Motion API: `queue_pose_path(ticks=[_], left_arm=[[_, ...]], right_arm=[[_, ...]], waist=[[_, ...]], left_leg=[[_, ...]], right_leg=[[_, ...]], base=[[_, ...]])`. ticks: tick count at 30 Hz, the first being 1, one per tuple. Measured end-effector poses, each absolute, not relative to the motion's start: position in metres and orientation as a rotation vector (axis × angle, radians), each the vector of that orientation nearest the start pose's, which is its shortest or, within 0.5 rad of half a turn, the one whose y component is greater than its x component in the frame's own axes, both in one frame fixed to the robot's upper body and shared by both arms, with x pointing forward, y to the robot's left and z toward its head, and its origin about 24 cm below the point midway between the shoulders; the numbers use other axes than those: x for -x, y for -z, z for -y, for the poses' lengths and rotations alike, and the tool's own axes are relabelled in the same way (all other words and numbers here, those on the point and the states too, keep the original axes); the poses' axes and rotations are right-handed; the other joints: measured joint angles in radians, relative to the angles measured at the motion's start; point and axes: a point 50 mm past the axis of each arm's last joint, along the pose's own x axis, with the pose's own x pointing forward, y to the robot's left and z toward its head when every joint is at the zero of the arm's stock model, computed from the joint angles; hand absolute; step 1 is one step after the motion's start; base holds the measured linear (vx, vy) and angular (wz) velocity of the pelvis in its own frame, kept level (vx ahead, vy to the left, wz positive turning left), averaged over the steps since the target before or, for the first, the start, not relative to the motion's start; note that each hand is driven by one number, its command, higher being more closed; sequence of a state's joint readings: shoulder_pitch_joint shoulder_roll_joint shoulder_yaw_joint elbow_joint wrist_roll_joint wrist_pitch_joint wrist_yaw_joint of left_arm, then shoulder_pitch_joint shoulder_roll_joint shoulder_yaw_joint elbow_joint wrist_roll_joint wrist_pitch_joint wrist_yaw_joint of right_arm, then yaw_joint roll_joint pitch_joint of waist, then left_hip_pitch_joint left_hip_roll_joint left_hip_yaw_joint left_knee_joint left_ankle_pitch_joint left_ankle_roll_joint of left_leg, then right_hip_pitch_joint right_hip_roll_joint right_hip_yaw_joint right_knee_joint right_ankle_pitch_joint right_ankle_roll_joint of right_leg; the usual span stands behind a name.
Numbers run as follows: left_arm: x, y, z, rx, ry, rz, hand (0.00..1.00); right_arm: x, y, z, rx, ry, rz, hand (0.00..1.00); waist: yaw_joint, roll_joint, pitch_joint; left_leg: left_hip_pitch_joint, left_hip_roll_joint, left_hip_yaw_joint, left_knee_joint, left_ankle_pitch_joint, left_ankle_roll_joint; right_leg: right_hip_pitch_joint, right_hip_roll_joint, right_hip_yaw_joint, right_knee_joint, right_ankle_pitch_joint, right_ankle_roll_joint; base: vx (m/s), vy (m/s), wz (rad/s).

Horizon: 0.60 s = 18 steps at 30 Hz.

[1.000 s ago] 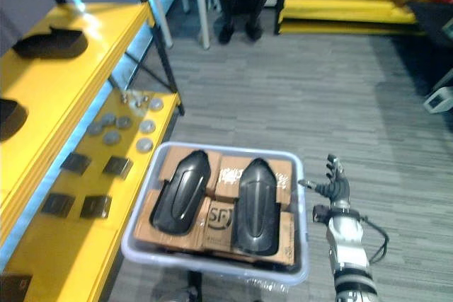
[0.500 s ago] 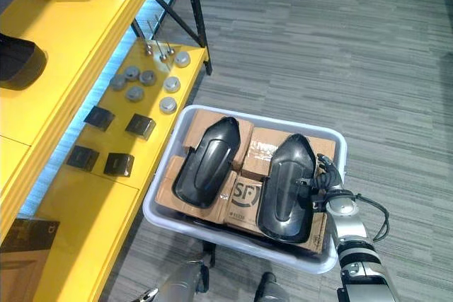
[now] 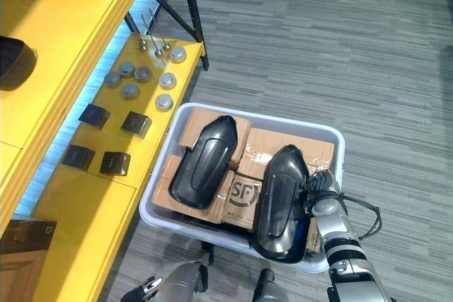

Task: Walk over and take plastic housings, then place them on the shelf

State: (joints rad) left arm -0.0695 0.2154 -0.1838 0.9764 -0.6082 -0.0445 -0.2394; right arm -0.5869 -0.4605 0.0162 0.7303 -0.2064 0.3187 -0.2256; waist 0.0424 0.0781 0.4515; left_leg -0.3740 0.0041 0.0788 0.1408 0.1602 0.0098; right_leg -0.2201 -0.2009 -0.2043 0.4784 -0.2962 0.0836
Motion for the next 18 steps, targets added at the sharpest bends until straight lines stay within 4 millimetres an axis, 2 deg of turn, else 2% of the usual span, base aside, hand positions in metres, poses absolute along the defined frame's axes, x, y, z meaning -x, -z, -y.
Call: queue_pose_path(ticks=[3,10,13,15,18], left_arm=[[-0.182,0.123,-0.182,0.377,0.033,-0.778,0.00],[-0.185,0.120,-0.179,0.368,0.028,-0.759,0.00],[-0.188,0.115,-0.177,0.369,0.038,-0.721,0.00],[-0.198,0.104,-0.173,0.374,0.060,-0.635,0.00],[-0.214,0.084,-0.170,0.356,0.027,-0.532,0.00]], right_arm=[[-0.341,-0.062,0.280,0.674,0.431,-0.399,1.00],[-0.346,-0.072,0.277,0.674,0.436,-0.323,1.00],[-0.351,-0.090,0.269,0.685,0.424,-0.225,1.00],[-0.351,-0.114,0.261,0.728,0.417,-0.091,1.00],[-0.338,-0.143,0.245,0.792,0.386,0.117,1.00]], waist=[[-0.002,0.000,0.000],[-0.001,0.000,0.000],[-0.003,0.000,0.000],[-0.005,0.000,0.000],[-0.017,0.000,0.000]], left_leg=[[0.025,-0.001,0.001,-0.039,0.014,-0.001],[0.066,-0.006,0.001,-0.099,0.043,-0.001],[0.085,-0.007,0.002,-0.112,0.046,-0.001],[0.097,-0.007,0.003,-0.129,0.052,0.000],[0.149,-0.011,0.002,-0.157,0.058,-0.001]], right_leg=[[0.011,0.001,0.000,-0.010,0.003,0.000],[0.029,0.000,-0.002,-0.016,0.004,-0.001],[0.041,-0.001,-0.002,-0.019,0.004,-0.001],[0.047,-0.001,-0.003,-0.020,0.004,-0.001],[0.098,-0.001,-0.009,-0.042,0.005,0.001]], base=[[0.02,-0.025,-0.03],[0.01,-0.009,0.00],[0.00,0.000,0.00],[0.00,0.000,0.00],[0.01,-0.005,0.01]])
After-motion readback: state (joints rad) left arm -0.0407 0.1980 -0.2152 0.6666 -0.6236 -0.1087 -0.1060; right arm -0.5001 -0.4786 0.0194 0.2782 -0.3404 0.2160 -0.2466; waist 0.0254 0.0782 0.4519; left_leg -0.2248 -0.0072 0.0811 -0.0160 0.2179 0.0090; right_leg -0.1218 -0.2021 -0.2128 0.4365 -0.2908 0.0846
